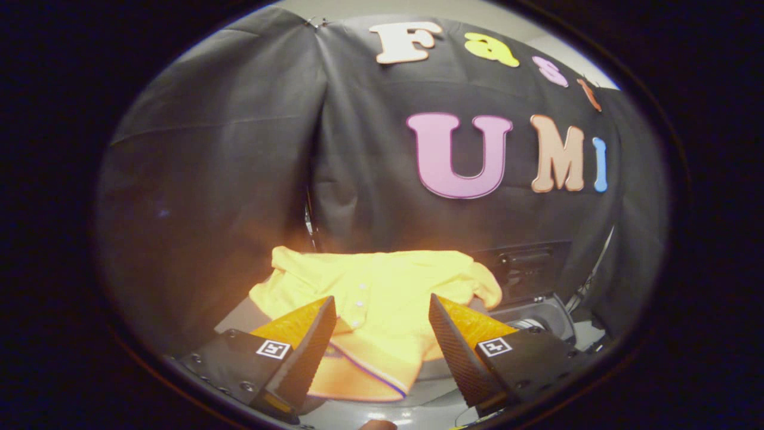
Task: Put the clothes into the washing machine and then close the washing machine lid.
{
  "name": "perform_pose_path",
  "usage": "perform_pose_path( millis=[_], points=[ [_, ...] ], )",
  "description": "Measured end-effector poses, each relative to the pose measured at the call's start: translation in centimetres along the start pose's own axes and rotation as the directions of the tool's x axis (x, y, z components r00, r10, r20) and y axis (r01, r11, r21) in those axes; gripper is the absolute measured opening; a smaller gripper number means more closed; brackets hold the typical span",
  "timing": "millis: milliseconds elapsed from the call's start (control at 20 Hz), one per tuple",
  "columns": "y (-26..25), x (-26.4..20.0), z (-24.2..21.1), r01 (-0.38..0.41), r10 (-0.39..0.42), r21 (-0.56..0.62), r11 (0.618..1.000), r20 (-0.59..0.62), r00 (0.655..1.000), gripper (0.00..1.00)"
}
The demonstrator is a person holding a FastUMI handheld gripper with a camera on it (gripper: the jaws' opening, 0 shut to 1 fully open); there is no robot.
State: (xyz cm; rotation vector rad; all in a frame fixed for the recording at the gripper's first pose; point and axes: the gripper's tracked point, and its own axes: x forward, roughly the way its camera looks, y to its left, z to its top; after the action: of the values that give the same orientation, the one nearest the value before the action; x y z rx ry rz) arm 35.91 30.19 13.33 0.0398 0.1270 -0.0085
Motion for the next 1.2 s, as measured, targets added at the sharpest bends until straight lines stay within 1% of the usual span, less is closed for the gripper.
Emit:
perform_pose_path(
  millis=[150, 250, 400, 500, 550, 600, 700, 800, 900, 950, 1000, 1050, 1100, 1150, 1200],
  points=[
    [0.6, 4.0, -0.9, 0.006, -0.007, -0.014, 1.0, -0.106, 0.994, 0.98],
    [0.8, 6.4, -2.0, 0.01, -0.014, -0.019, 1.0, -0.191, 0.981, 0.98],
    [2.1, 8.4, -2.8, -0.017, 0.013, -0.013, 1.0, -0.245, 0.969, 0.98],
    [2.3, 8.8, -3.5, -0.018, 0.009, -0.026, 1.0, -0.298, 0.955, 0.98],
    [1.9, 9.0, -4.3, 0.008, -0.017, -0.029, 1.0, -0.339, 0.941, 0.98],
    [1.5, 8.9, -5.5, 0.027, -0.038, -0.034, 0.999, -0.392, 0.919, 0.98],
    [1.4, 9.3, -5.5, 0.039, -0.05, -0.034, 0.999, -0.399, 0.916, 1.0],
    [1.4, 9.5, -5.5, 0.038, -0.056, -0.053, 0.998, -0.411, 0.91, 0.98],
    [1.3, 9.4, -5.3, 0.06, -0.074, -0.046, 0.997, -0.418, 0.905, 0.98],
    [1.3, 9.2, -5.3, 0.069, -0.081, -0.043, 0.997, -0.435, 0.897, 0.96],
    [1.3, 9.0, -5.4, 0.06, -0.08, -0.057, 0.997, -0.46, 0.885, 0.93],
    [1.2, 9.3, -5.4, 0.057, -0.079, -0.061, 0.997, -0.468, 0.88, 0.9],
    [1.2, 9.6, -5.4, 0.064, -0.082, -0.054, 0.996, -0.466, 0.881, 0.76],
    [1.0, 9.8, -5.0, 0.055, -0.086, -0.082, 0.995, -0.444, 0.892, 0.61],
    [0.7, 10.0, -5.0, 0.036, -0.078, -0.102, 0.994, -0.442, 0.893, 0.46]
  ],
)
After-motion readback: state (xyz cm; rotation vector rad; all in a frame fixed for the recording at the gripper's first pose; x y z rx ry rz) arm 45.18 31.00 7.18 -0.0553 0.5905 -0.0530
